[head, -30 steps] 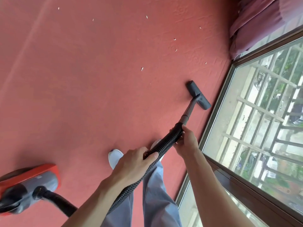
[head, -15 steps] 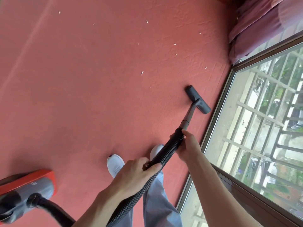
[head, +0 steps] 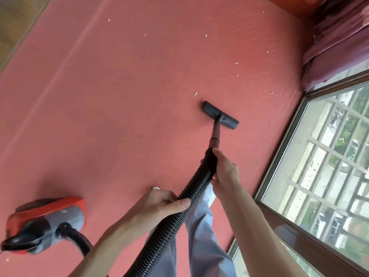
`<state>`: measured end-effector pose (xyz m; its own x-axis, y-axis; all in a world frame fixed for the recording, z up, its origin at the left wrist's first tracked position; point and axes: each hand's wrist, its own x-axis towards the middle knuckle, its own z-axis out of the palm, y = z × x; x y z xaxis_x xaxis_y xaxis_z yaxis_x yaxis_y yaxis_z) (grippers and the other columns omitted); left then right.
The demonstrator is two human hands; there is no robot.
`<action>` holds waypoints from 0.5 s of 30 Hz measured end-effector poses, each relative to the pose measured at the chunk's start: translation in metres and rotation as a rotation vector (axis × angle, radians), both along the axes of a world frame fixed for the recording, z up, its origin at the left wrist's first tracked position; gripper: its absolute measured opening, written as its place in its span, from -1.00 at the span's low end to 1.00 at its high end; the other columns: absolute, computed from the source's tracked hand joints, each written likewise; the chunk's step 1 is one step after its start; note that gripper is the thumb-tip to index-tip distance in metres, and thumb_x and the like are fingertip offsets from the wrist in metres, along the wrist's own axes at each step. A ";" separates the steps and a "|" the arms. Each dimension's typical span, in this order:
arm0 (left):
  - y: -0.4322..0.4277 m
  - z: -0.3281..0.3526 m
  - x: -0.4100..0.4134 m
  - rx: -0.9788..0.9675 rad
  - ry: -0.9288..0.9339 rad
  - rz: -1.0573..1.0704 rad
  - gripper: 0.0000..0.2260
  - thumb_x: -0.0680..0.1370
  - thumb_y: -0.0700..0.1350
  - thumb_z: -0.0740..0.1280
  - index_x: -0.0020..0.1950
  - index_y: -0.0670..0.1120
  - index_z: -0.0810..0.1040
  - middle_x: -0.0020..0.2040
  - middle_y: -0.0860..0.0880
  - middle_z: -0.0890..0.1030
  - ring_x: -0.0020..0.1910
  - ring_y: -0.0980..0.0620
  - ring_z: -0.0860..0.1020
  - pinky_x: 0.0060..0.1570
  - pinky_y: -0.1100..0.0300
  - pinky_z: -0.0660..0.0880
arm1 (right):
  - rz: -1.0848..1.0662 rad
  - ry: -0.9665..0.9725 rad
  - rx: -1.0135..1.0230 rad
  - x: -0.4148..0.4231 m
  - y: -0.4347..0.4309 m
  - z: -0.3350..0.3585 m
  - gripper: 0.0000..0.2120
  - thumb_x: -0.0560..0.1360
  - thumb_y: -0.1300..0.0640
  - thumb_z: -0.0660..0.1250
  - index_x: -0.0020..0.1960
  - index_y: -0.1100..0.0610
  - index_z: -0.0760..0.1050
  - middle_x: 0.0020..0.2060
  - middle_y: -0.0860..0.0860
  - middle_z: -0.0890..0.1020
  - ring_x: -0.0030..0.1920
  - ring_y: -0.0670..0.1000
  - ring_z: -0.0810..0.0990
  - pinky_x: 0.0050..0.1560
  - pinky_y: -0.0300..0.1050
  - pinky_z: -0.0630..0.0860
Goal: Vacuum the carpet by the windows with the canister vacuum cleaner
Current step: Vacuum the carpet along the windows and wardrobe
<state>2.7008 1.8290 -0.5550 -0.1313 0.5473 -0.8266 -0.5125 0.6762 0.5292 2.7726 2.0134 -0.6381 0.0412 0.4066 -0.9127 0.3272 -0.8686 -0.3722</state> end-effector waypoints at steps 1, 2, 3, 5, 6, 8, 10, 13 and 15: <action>-0.004 0.002 -0.002 -0.010 -0.015 -0.018 -0.52 0.44 0.12 0.51 -0.09 -0.33 0.60 -0.22 -0.29 0.64 -0.30 -0.11 0.65 -0.19 -0.02 0.59 | 0.031 -0.003 -0.001 -0.004 -0.006 0.001 -0.56 0.29 0.03 0.51 -0.02 0.34 0.54 -0.20 0.24 0.60 -0.22 0.15 0.55 -0.17 0.05 0.45; -0.008 0.004 -0.003 -0.023 -0.035 -0.035 -0.50 0.45 0.13 0.50 -0.07 -0.35 0.59 -0.20 -0.25 0.65 -0.28 -0.10 0.66 -0.16 -0.02 0.58 | 0.066 -0.001 -0.003 -0.007 -0.011 0.003 -0.48 0.23 -0.01 0.51 0.00 0.36 0.55 -0.22 0.23 0.59 -0.24 0.15 0.53 -0.19 0.05 0.44; -0.012 0.006 -0.004 -0.035 -0.056 -0.046 -0.49 0.44 0.15 0.49 -0.06 -0.34 0.59 -0.19 -0.21 0.66 -0.26 -0.10 0.66 -0.11 -0.07 0.58 | 0.102 0.002 -0.003 -0.011 -0.014 0.004 -0.42 0.18 -0.04 0.50 0.02 0.37 0.56 -0.24 0.23 0.58 -0.24 0.15 0.52 -0.20 0.04 0.43; -0.020 0.007 -0.004 -0.052 -0.083 -0.042 -0.50 0.40 0.17 0.46 -0.07 -0.30 0.59 -0.19 -0.15 0.66 -0.23 -0.12 0.67 -0.02 -0.19 0.58 | 0.189 -0.006 -0.015 -0.018 -0.018 0.007 -0.41 0.16 -0.07 0.49 0.00 0.37 0.57 -0.24 0.24 0.59 -0.25 0.14 0.52 -0.20 0.04 0.42; -0.023 0.007 -0.004 -0.054 -0.089 -0.027 -0.51 0.41 0.18 0.46 -0.08 -0.28 0.59 -0.19 -0.15 0.66 -0.22 -0.14 0.67 0.00 -0.22 0.58 | 0.227 -0.015 -0.015 -0.021 -0.019 0.008 -0.46 0.20 -0.07 0.49 -0.03 0.35 0.57 -0.23 0.24 0.60 -0.24 0.14 0.52 -0.20 0.02 0.41; -0.027 0.006 -0.002 -0.063 -0.073 0.019 -0.55 0.44 0.18 0.48 -0.11 -0.23 0.62 -0.16 -0.22 0.67 -0.21 -0.17 0.68 -0.03 -0.18 0.60 | 0.281 -0.033 -0.011 -0.028 -0.018 0.006 -0.59 0.34 -0.02 0.47 -0.05 0.32 0.55 -0.21 0.25 0.61 -0.24 0.13 0.53 -0.26 -0.05 0.40; -0.027 0.004 -0.001 -0.087 -0.016 0.090 -0.58 0.48 0.16 0.45 -0.15 -0.23 0.64 -0.11 -0.34 0.66 -0.23 -0.21 0.67 -0.10 -0.15 0.61 | 0.301 -0.041 -0.010 -0.036 -0.016 -0.001 -0.61 0.43 0.03 0.45 0.02 0.35 0.53 -0.19 0.26 0.62 -0.34 0.09 0.53 -0.38 -0.14 0.35; -0.022 -0.001 0.003 -0.117 0.079 0.217 -0.57 0.53 0.15 0.39 -0.20 -0.24 0.64 -0.17 -0.39 0.64 -0.30 -0.32 0.64 -0.21 -0.16 0.59 | 0.300 -0.021 -0.006 -0.049 -0.011 -0.016 -0.55 0.45 0.03 0.45 0.15 0.35 0.49 -0.17 0.26 0.65 -0.49 0.02 0.51 -0.34 -0.13 0.43; -0.018 -0.006 0.005 -0.114 0.114 0.263 -0.58 0.54 0.16 0.38 -0.21 -0.20 0.65 -0.21 -0.35 0.66 -0.24 -0.38 0.65 -0.25 -0.09 0.59 | 0.302 -0.006 0.013 -0.055 -0.009 -0.023 -0.49 0.43 0.01 0.47 0.20 0.34 0.48 -0.02 0.29 0.66 -0.30 0.10 0.59 -0.16 0.01 0.54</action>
